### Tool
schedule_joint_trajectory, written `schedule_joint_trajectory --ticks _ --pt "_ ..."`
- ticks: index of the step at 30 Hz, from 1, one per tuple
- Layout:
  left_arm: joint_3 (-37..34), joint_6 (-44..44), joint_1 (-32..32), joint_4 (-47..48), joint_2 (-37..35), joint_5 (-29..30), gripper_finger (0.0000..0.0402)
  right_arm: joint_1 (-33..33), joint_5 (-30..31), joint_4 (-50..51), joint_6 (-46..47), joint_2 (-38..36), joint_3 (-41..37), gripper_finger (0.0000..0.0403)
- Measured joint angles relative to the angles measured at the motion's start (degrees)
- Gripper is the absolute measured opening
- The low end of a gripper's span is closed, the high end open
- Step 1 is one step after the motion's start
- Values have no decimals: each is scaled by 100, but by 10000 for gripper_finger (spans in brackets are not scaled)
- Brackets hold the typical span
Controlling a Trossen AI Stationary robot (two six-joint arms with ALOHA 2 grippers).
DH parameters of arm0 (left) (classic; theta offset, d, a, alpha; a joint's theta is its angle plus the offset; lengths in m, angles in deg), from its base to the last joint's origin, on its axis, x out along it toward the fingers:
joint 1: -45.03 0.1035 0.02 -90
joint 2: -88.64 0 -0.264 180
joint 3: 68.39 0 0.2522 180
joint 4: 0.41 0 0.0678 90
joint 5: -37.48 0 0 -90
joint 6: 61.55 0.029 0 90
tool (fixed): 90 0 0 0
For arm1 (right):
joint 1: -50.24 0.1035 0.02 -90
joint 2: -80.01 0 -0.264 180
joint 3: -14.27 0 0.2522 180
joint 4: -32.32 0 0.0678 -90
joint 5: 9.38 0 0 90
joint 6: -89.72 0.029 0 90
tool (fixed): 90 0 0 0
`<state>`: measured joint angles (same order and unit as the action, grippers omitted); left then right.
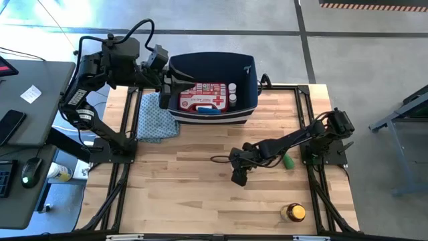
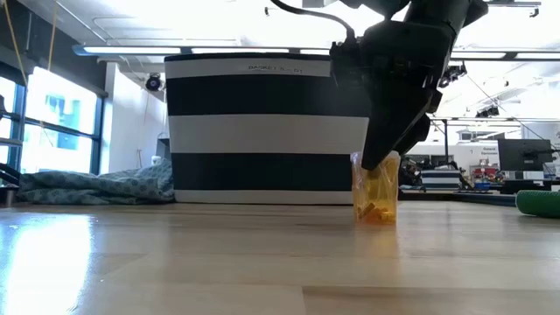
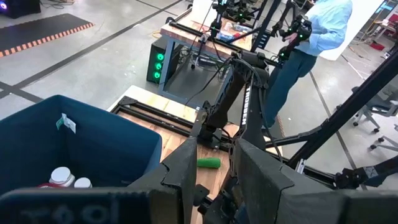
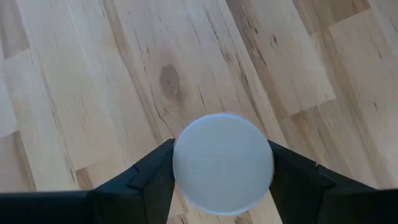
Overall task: Pick & place medical supplies in basket/bin
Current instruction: Put the orange pill bottle into the blue bin
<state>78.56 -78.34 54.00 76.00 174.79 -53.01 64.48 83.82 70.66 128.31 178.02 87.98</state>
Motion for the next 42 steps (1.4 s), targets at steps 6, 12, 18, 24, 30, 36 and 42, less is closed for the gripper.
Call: schedule_joint_trajectory --ticks 6,12,18,24,30,36,42 --pt "0 0 0 0 0 2 144 -117 21 119 -7 -294 167 214" --pt "0 102 0 0 0 4 144 -471 343 76 -486 -912 732 214" --pt "-2 480 0 -85 -31 8 144 -878 651 267 -1648 -1068 2006 214" --pt "0 933 4 -289 -165 336 144 -1597 1430 748 -2396 -740 3465 213" --pt "0 1347 434 -187 -260 447 144 -2576 1442 1566 -2573 -348 4242 213" --pt "0 1773 1419 170 -262 -472 144 -3589 1323 1739 -2406 5 4308 213" --pt "-2 2366 2403 247 -223 -1150 144 -4169 827 1777 -2359 496 4308 213"
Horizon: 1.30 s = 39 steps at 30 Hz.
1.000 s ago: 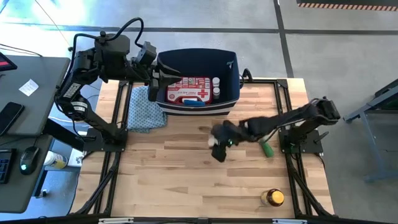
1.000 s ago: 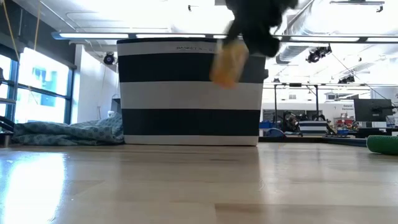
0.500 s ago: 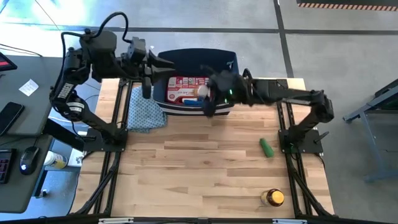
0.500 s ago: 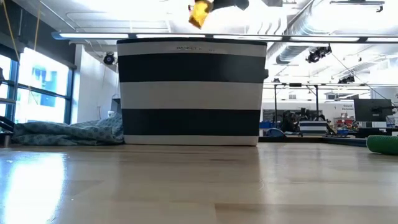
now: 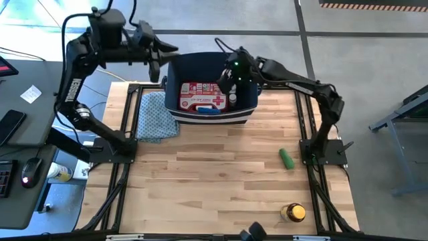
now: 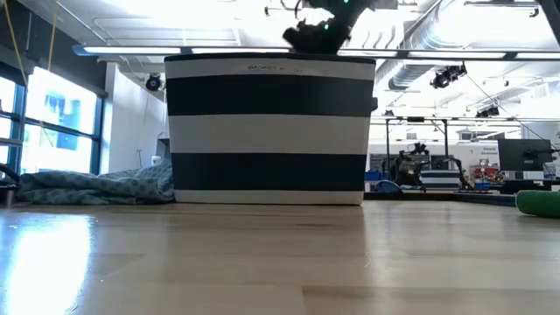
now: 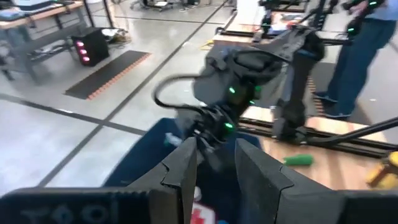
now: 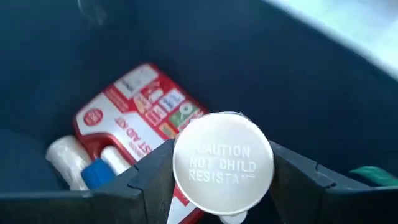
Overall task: Pick & place medical supplies in basket/bin
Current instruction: Put the orange pill bottle into the blue bin
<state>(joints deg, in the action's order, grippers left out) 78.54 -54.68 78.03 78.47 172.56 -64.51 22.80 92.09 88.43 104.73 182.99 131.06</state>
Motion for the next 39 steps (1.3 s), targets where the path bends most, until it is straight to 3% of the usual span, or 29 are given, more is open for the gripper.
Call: schedule_joint_trajectory --ticks 7,16,31,39 --pt "0 348 1086 459 60 -560 144 -30 -218 444 -46 404 0 213" --pt "0 518 1799 704 164 -1126 144 -15 -548 1537 253 400 7 213" --pt "0 655 1913 676 452 -1641 144 0 -1123 1622 84 752 -1 213" --pt "0 640 1913 700 450 -1648 144 18 -956 1701 -384 1129 -4 213"
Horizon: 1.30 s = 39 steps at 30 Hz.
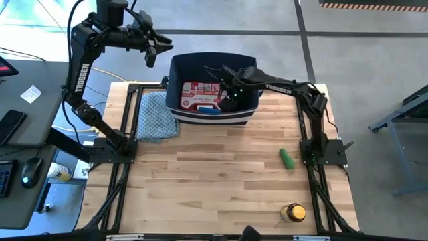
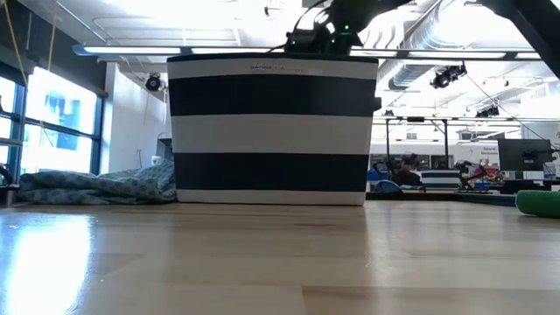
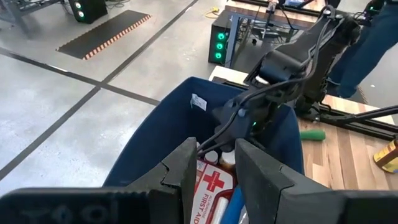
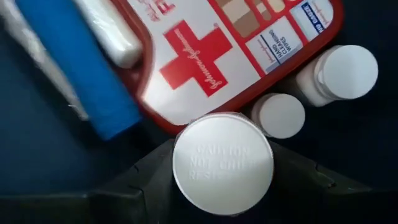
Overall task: Pick & place medical supplies in basket/bin
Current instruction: Put the orange pill bottle into the blue bin
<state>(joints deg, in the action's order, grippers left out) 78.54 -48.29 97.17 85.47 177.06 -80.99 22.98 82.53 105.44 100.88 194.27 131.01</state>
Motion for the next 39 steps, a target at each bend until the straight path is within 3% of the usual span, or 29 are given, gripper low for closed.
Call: schedule_joint_trajectory --ticks 16,39 --pt "0 -1 0 2 -2 -3 144 -98 -137 -47 -146 530 -2 213" --pt "0 -2 0 -18 -2 -2 144 -122 -78 -815 -136 552 -426 213"
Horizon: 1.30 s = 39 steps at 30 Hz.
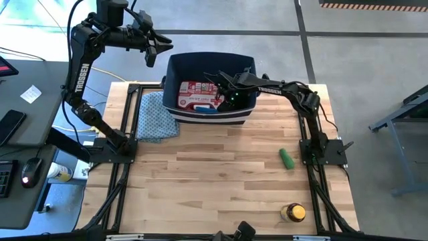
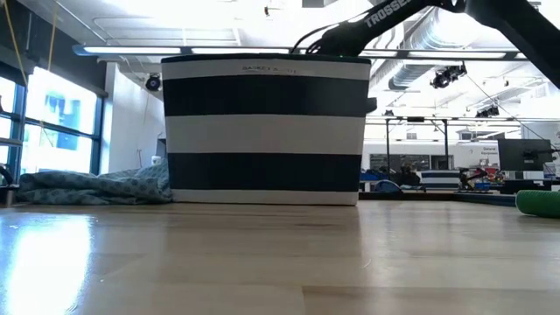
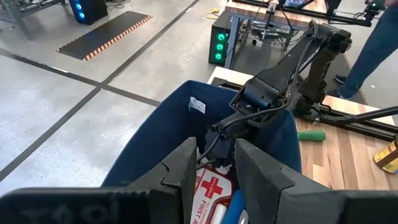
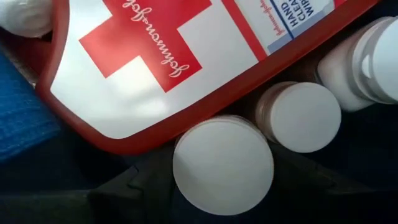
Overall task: Pick & place medical supplies in basket/bin
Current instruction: Put the orange pill bottle into the blue bin
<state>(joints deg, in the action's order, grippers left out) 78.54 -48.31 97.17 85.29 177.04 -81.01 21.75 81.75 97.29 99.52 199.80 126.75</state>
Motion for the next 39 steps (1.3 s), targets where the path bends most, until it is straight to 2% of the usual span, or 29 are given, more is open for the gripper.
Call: schedule_joint_trajectory --ticks 17,29,39 --pt "1 0 0 -40 70 28 144 2 125 -149 13 0 -39 214" --pt "2 -39 0 -172 74 26 144 0 -28 -37 23 -17 48 251" --pt "1 -151 -2 -276 74 22 144 2 -82 162 29 -17 340 251"
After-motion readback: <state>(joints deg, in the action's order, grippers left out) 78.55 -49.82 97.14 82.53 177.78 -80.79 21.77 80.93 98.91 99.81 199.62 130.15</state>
